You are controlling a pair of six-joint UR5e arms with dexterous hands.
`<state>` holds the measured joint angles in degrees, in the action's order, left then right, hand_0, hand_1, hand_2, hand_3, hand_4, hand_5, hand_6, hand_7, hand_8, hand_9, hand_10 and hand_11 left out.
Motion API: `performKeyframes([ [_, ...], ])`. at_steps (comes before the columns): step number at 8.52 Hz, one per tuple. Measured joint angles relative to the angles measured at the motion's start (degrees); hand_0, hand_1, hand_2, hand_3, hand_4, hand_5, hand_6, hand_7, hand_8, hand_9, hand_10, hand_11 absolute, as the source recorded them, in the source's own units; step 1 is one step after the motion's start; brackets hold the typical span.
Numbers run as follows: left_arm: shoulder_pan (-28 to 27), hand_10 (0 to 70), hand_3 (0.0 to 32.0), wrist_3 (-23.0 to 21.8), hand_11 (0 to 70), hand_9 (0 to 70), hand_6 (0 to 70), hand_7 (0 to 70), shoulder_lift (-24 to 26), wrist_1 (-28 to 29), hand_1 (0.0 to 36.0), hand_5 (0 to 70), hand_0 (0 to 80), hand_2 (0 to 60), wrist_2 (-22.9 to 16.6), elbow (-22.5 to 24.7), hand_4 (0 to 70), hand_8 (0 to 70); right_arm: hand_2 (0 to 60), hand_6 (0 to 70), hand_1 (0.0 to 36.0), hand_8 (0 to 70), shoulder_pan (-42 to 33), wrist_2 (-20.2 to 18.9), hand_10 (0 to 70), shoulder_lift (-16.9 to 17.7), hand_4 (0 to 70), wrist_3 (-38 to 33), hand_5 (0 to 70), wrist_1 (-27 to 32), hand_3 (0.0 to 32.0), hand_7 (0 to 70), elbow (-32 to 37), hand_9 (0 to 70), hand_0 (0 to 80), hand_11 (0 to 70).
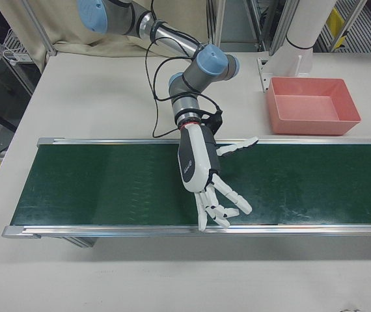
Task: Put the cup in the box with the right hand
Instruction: 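Hold the right hand open at the belt as the blue cup approaches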
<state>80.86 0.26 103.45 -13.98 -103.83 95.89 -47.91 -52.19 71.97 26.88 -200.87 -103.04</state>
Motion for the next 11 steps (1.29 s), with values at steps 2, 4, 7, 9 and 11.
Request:
performKeyframes([
  [2,0.00,0.0,0.0,0.00,0.0,0.0,0.0,0.0,0.00,0.00,0.0,0.0,0.0,0.0,-0.02,0.00,0.0,0.0,0.0,9.9,4.7,9.6,0.21,-0.01,0.0,-0.50,12.2,-0.12,3.9,0.04,0.0,43.5,0.72,20.7,47.3,0.0],
  [4,0.00,0.0,0.0,0.00,0.0,0.0,0.0,0.0,0.00,0.00,0.0,0.0,0.0,0.0,-0.02,0.00,0.0,0.0,41.5,10.0,21.2,10.0,1.33,-0.02,0.0,-0.91,0.0,0.27,5.1,0.04,0.0,43.1,1.13,21.2,44.0,0.0],
  [7,0.00,0.0,0.0,0.00,0.0,0.0,0.0,0.0,0.00,0.00,0.0,0.0,0.0,0.0,-0.05,0.00,0.0,0.0,0.0,9.5,5.1,9.7,2.20,-0.10,0.0,-1.77,10.3,0.85,4.2,0.00,0.0,42.2,1.26,20.6,47.9,0.0],
  [9,0.00,0.0,0.0,0.00,0.0,0.0,0.0,0.0,0.00,0.00,0.0,0.0,0.0,0.0,-0.02,0.00,0.0,0.0,0.0,8.7,0.0,8.8,2.97,-0.11,0.0,-1.89,11.7,1.07,2.0,-0.03,0.0,41.5,1.27,19.7,43.4,0.0],
  [11,0.00,0.0,0.0,0.00,0.0,0.0,0.0,0.0,0.00,0.00,0.0,0.0,0.0,0.0,-0.02,0.00,0.0,0.0,0.0,8.5,0.0,8.8,3.35,-0.05,0.0,-1.90,10.8,1.01,2.6,-0.04,0.0,40.2,1.25,19.5,45.5,0.0],
])
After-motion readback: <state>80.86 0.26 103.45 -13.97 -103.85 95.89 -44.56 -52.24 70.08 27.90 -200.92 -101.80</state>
